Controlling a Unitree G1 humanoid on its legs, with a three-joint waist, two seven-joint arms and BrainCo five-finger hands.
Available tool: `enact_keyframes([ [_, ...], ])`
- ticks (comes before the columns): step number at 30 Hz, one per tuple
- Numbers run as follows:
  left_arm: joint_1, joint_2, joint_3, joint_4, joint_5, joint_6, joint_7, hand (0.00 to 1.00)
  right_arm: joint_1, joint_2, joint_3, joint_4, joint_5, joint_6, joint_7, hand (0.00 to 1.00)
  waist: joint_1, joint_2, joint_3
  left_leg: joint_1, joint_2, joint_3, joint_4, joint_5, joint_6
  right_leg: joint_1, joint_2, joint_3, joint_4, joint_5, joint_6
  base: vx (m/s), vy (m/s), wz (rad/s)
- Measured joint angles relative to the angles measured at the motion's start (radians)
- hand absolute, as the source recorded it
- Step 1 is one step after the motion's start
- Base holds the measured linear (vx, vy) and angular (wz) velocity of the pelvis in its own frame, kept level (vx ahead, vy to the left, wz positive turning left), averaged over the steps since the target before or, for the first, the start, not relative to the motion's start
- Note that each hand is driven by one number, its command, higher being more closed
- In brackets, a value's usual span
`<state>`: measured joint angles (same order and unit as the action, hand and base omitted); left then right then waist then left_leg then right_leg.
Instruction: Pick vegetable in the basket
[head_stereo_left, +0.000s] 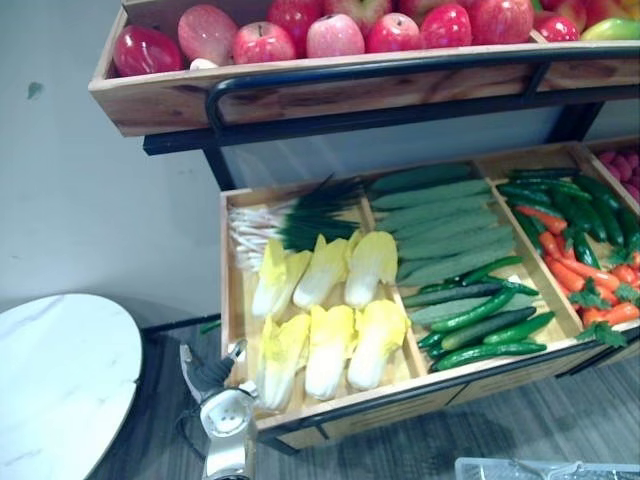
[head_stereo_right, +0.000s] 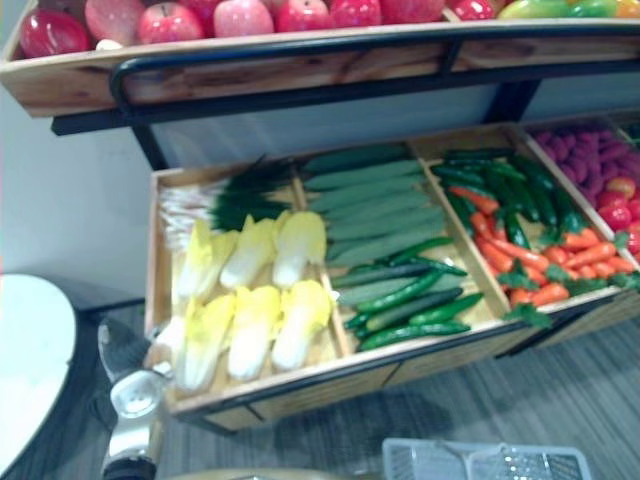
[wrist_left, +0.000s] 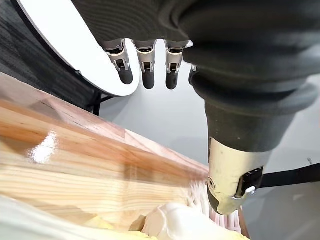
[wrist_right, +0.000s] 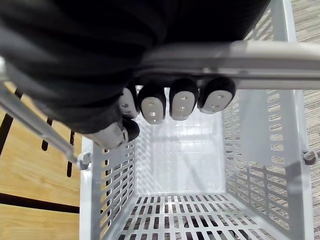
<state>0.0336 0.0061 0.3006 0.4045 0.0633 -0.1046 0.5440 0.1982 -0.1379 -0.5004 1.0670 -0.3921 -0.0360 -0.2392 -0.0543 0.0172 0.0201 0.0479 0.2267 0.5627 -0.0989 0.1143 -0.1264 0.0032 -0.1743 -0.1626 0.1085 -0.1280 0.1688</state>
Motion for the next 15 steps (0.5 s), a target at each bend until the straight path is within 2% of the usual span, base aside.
enact_keyframes([
  [3, 0.000, -0.001, -0.010, -0.012, 0.000, 0.000, 0.001, 0.00, -0.001, -0.002, 0.000, 0.000, 0.000, 0.000, -0.001, 1.00, 0.000, 0.006, 0.006, 0.003, 0.000, 0.000, -0.001, 0.000, 0.000, 0.002, 0.000, 0.002, 0.000, 0.000, 0.000, 0.00, 0.000, 0.00],
  [7, 0.000, 0.000, -0.049, -0.072, 0.040, -0.001, 0.000, 0.00, -0.001, -0.002, 0.001, 0.000, 0.001, -0.003, -0.001, 1.00, -0.001, 0.004, 0.013, 0.005, 0.000, 0.000, -0.003, -0.001, -0.001, 0.002, 0.000, 0.003, 0.000, 0.000, 0.000, 0.00, 0.000, 0.00],
  [15, 0.000, -0.001, -0.112, -0.086, 0.069, -0.002, -0.004, 0.00, -0.001, -0.001, 0.002, 0.000, 0.001, -0.020, -0.001, 1.00, -0.003, 0.001, 0.021, 0.008, 0.000, 0.003, -0.004, -0.002, -0.003, 0.002, 0.000, 0.008, 0.000, 0.000, 0.000, 0.00, 0.000, 0.00],
])
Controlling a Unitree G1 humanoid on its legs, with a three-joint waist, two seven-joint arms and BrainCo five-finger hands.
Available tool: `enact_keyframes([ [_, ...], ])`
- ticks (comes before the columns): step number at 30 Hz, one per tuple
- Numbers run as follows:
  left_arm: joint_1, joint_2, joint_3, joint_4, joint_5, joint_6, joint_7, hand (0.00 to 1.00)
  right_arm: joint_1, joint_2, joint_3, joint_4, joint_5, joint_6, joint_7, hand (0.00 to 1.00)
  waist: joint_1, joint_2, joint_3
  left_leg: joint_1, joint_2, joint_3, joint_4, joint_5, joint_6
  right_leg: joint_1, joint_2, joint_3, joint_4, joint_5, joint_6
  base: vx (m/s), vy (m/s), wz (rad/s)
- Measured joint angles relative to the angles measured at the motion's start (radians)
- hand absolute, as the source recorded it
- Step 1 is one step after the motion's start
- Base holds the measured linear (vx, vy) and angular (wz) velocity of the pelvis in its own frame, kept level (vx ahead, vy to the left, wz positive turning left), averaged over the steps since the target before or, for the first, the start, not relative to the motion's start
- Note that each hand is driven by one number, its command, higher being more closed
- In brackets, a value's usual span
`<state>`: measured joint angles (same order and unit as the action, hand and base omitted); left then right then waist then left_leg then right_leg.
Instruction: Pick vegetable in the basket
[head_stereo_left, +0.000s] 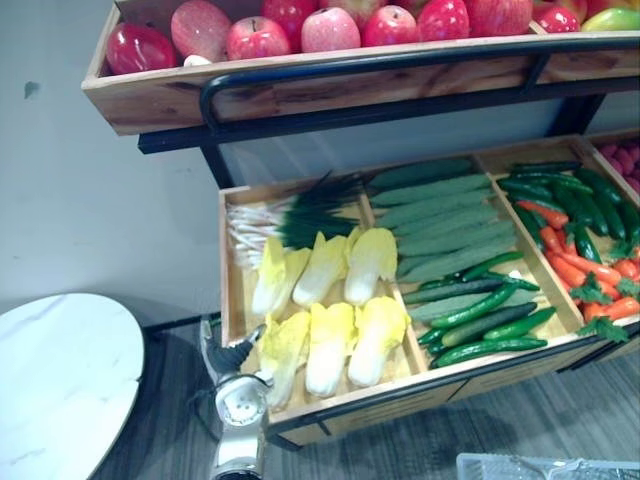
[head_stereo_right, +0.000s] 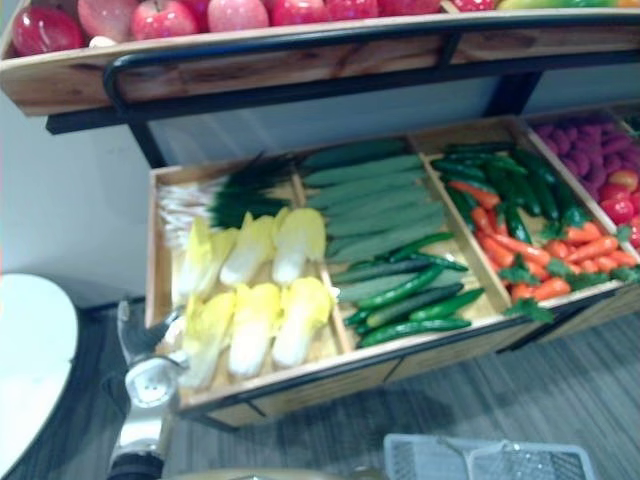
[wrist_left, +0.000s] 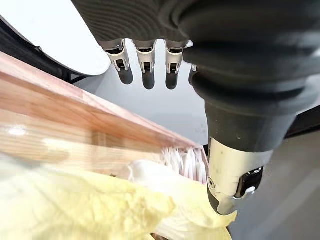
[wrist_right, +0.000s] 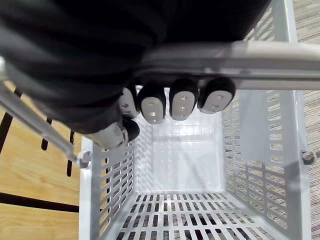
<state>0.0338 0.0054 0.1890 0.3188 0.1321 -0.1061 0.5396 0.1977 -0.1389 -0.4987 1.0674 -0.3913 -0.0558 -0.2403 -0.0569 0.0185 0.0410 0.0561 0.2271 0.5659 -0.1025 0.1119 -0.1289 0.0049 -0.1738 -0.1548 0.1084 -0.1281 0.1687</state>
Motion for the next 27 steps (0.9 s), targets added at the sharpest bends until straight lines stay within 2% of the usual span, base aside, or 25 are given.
enact_keyframes([
  [15, 0.003, 0.000, -0.038, 0.017, 0.000, 0.000, -0.022, 0.00, 0.000, 0.001, 0.016, 0.000, 0.004, -0.001, -0.002, 1.00, -0.002, -0.013, 0.017, 0.029, 0.003, 0.034, -0.001, -0.011, -0.006, 0.006, 0.005, 0.031, -0.002, 0.002, -0.003, 0.00, -0.002, -0.06],
  [21, 0.001, 0.000, -0.046, 0.060, 0.000, 0.001, -0.037, 0.00, -0.001, 0.003, 0.035, -0.009, 0.008, -0.001, -0.005, 1.00, -0.019, -0.006, 0.020, 0.031, 0.007, 0.055, 0.000, -0.016, -0.010, -0.004, 0.010, 0.048, -0.002, 0.002, -0.003, 0.02, -0.010, -0.09],
  [27, -0.007, 0.000, -0.084, 0.073, 0.000, 0.001, -0.042, 0.00, -0.005, 0.009, 0.035, -0.013, 0.009, -0.001, -0.013, 1.00, -0.021, -0.006, 0.022, 0.025, 0.009, 0.067, 0.003, -0.016, -0.011, -0.020, 0.014, 0.059, -0.003, 0.002, -0.003, 0.04, -0.012, -0.07],
])
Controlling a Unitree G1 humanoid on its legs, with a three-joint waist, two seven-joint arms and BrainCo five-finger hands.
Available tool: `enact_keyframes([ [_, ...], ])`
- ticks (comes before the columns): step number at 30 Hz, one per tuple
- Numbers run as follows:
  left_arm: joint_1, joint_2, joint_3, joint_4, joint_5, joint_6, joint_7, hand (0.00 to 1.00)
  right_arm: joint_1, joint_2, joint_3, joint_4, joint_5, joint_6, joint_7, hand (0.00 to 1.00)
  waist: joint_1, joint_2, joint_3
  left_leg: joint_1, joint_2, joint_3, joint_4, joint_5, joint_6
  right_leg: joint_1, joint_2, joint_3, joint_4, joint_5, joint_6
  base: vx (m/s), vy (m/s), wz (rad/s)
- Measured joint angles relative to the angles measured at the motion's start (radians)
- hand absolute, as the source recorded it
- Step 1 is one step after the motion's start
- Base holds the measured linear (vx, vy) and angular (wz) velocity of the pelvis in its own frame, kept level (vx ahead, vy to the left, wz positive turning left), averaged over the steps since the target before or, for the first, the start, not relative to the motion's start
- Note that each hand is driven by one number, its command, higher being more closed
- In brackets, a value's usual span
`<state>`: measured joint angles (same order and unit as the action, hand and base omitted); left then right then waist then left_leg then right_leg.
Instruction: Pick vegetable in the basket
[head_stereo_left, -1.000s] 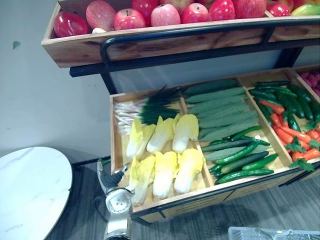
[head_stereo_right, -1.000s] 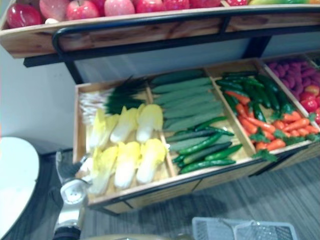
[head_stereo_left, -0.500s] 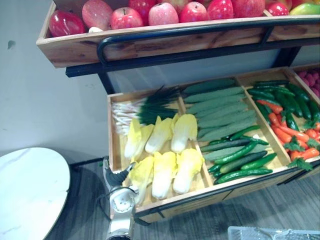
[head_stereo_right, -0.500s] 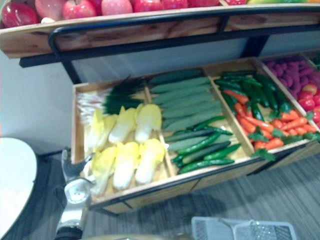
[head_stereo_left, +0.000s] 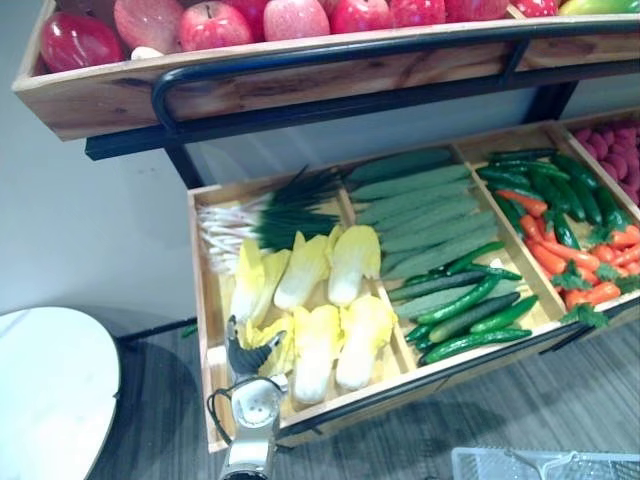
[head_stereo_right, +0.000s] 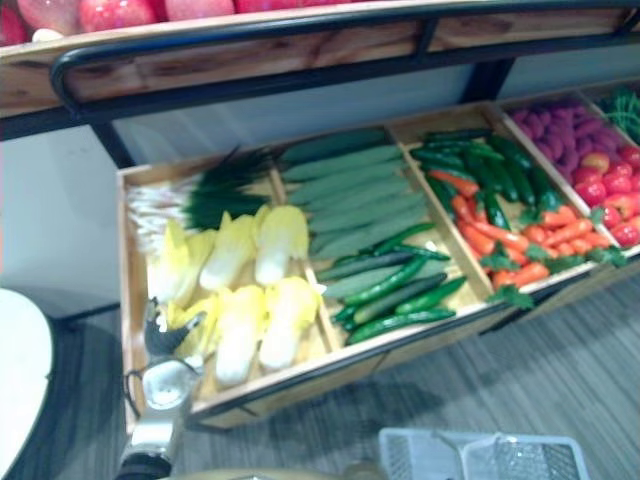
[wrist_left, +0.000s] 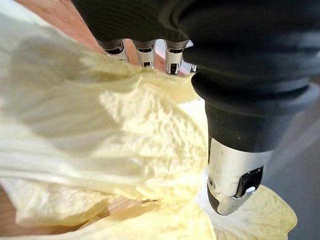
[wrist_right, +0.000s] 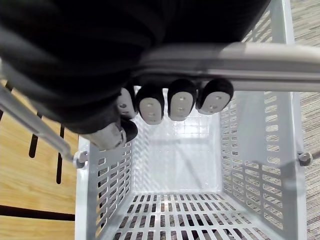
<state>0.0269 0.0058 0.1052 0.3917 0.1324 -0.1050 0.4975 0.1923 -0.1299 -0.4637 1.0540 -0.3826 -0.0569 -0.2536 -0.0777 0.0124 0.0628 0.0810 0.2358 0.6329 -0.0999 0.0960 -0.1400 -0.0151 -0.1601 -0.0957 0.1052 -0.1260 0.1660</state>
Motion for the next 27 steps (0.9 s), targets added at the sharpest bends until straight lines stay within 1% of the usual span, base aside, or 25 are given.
enact_keyframes([
  [11, -0.001, -0.001, -0.028, 0.001, 0.000, 0.000, -0.004, 0.00, -0.003, 0.002, -0.001, 0.001, 0.001, 0.000, -0.022, 1.00, 0.001, 0.006, 0.004, 0.002, 0.000, 0.007, -0.002, 0.000, 0.000, 0.000, 0.000, 0.001, 0.000, 0.001, -0.001, 0.00, 0.000, 0.00],
  [18, 0.009, -0.002, -0.036, -0.001, 0.000, 0.000, -0.027, 0.00, -0.003, 0.012, -0.003, 0.001, 0.002, 0.000, -0.026, 1.00, 0.002, 0.008, 0.012, 0.007, 0.000, 0.005, -0.003, 0.000, 0.000, 0.007, -0.001, -0.001, 0.000, 0.001, -0.001, 0.00, -0.002, 0.01],
  [27, 0.020, -0.003, -0.062, -0.087, 0.002, 0.000, -0.031, 0.00, -0.002, 0.014, -0.011, 0.001, 0.003, 0.001, -0.026, 1.00, 0.003, 0.008, 0.017, 0.009, 0.000, -0.013, -0.003, 0.000, 0.000, 0.021, -0.002, -0.018, -0.002, 0.001, -0.001, 0.00, -0.002, 0.05],
])
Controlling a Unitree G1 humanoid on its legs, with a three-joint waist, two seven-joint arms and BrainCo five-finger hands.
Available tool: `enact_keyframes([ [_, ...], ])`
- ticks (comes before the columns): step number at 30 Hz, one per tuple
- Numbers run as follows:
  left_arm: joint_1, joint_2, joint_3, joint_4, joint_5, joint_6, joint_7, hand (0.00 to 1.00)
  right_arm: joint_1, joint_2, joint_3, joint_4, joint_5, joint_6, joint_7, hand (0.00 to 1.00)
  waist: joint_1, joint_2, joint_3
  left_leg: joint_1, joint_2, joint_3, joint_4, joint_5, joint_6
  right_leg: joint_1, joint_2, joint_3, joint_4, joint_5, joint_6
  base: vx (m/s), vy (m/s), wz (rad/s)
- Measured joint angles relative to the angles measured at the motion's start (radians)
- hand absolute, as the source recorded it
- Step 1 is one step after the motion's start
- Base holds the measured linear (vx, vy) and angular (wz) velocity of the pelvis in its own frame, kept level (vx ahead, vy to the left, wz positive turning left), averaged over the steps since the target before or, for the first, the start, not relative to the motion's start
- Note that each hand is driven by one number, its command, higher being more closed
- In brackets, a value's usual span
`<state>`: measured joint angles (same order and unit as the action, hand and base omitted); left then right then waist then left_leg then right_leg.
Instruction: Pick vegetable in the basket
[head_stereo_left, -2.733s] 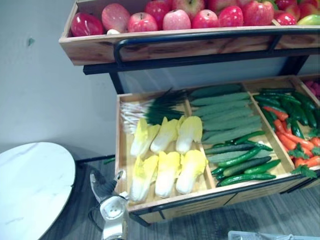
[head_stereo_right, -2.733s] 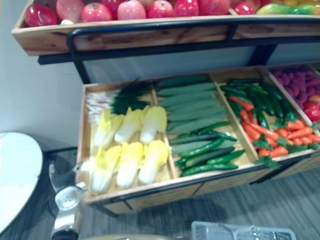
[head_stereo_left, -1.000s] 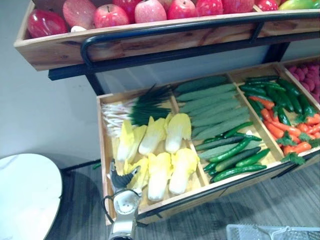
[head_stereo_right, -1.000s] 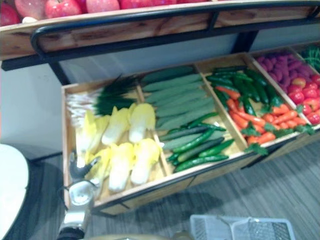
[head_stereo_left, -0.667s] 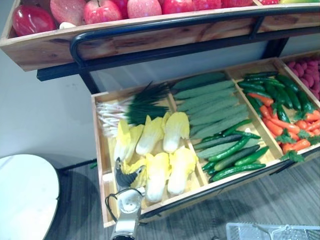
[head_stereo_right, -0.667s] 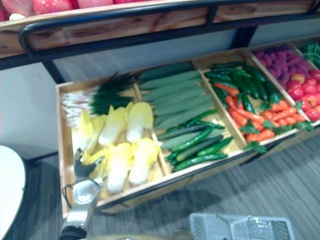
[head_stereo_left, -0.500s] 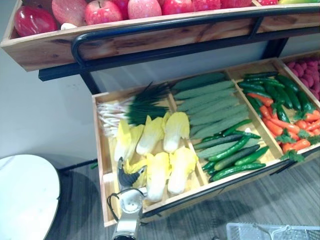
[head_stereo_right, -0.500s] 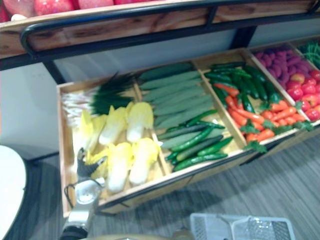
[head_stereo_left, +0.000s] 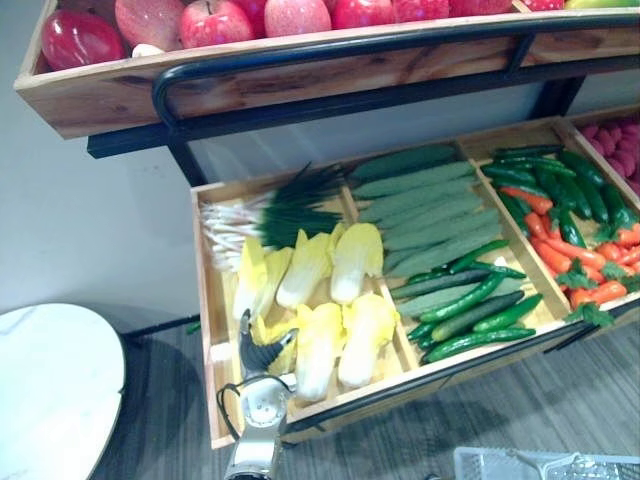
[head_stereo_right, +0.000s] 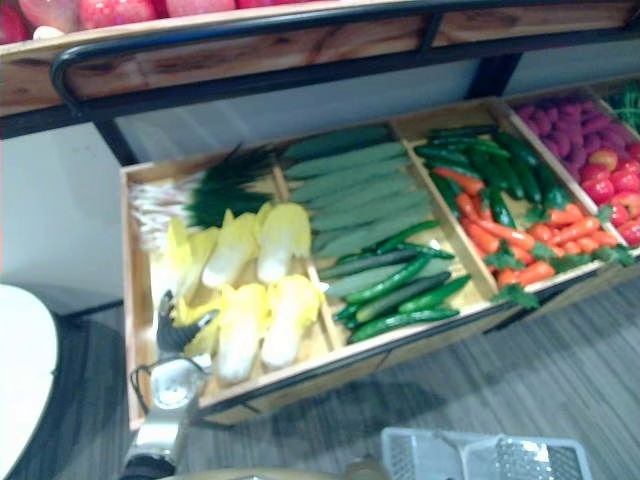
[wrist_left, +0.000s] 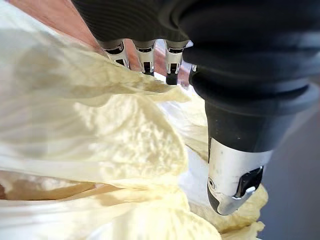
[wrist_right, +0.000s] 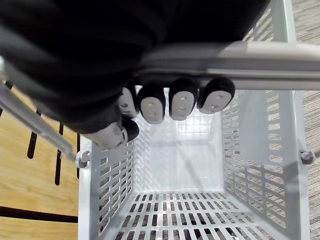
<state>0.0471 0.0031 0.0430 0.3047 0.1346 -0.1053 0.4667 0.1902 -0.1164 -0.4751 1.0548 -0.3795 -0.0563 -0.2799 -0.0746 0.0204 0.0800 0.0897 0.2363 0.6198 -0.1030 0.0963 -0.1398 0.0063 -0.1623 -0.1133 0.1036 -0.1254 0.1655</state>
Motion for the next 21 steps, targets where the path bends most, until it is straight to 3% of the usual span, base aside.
enact_keyframes([
  [10, -0.002, -0.041, -0.010, -0.159, 0.005, -0.002, 0.039, 0.00, 0.003, 0.002, -0.029, 0.022, 0.010, -0.001, 0.000, 1.00, 0.003, -0.002, -0.001, -0.003, 0.001, -0.002, 0.003, 0.005, 0.003, 0.004, 0.000, 0.000, 0.009, 0.000, 0.000, 0.00, -0.001, 0.00],
  [21, 0.017, -0.058, -0.068, -0.174, 0.005, -0.002, 0.000, 0.00, 0.025, 0.016, -0.029, 0.022, 0.031, -0.002, 0.000, 1.00, 0.024, -0.030, 0.000, -0.018, 0.002, -0.003, 0.000, 0.016, 0.010, -0.020, -0.002, 0.002, 0.038, 0.001, 0.001, -0.04, -0.009, 0.02],
])
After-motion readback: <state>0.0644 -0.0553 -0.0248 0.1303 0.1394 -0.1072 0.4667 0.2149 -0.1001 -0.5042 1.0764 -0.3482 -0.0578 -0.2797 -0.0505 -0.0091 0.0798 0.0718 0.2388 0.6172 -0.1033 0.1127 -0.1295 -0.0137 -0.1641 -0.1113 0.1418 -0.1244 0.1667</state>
